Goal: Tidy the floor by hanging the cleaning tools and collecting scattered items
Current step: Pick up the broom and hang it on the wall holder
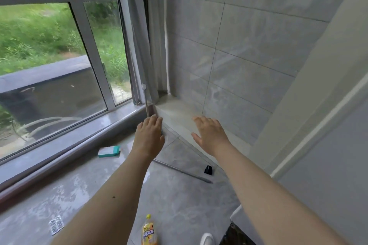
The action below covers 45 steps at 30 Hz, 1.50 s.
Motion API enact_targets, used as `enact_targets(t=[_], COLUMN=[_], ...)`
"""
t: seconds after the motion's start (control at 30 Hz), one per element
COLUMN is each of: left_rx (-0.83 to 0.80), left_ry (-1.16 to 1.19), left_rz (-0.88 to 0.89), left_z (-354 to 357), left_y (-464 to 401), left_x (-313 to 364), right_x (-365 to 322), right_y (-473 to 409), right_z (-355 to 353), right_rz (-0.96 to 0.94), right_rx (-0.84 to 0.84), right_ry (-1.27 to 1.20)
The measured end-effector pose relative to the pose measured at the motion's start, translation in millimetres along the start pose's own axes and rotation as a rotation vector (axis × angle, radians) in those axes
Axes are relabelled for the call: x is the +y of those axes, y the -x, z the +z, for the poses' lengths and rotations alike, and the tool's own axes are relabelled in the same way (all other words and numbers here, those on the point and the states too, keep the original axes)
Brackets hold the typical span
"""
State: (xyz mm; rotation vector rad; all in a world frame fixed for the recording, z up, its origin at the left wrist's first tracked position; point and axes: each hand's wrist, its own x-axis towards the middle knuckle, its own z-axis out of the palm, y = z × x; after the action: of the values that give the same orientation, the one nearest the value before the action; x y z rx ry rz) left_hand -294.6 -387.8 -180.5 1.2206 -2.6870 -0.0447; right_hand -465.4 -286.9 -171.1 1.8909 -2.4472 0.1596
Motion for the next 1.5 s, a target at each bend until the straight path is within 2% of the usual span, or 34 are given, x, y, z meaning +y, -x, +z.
enact_targets(t=[0.23,0.43,0.63,0.97,1.23,1.5], left_rx=[-0.046,-0.094,-0.153,-0.303,-0.383,-0.451], left_ry=[0.030,0.074,0.083,0.072,0.094,0.087], left_rz=[-0.033,-0.089,-0.113,-0.038,-0.013,-0.031], left_z=[57.0,99.7,144.2,249.9,379.2,545.7], left_y=[-121.0,-192.5,-248.1,-311.8,-331.9,-318.4], left_x=[36.0,47.3,39.5,8.5,4.2,-7.8], right_x=[89.8,144.7,170.5,184.3,206.4,222.6], right_y=[-98.7,-166.4,-214.4,-276.3,-299.4,-297.5], right_z=[36.2,65.6,108.4,207.8,329.2,498.3], right_rz=[-0.062,-0.069,-0.057,0.052,0.114,0.119], right_rx=[-0.060,-0.128,-0.214,-0.325,-0.406,-0.503], right_ry=[-0.034,-0.053,-0.090,-0.117,-0.156,-0.159])
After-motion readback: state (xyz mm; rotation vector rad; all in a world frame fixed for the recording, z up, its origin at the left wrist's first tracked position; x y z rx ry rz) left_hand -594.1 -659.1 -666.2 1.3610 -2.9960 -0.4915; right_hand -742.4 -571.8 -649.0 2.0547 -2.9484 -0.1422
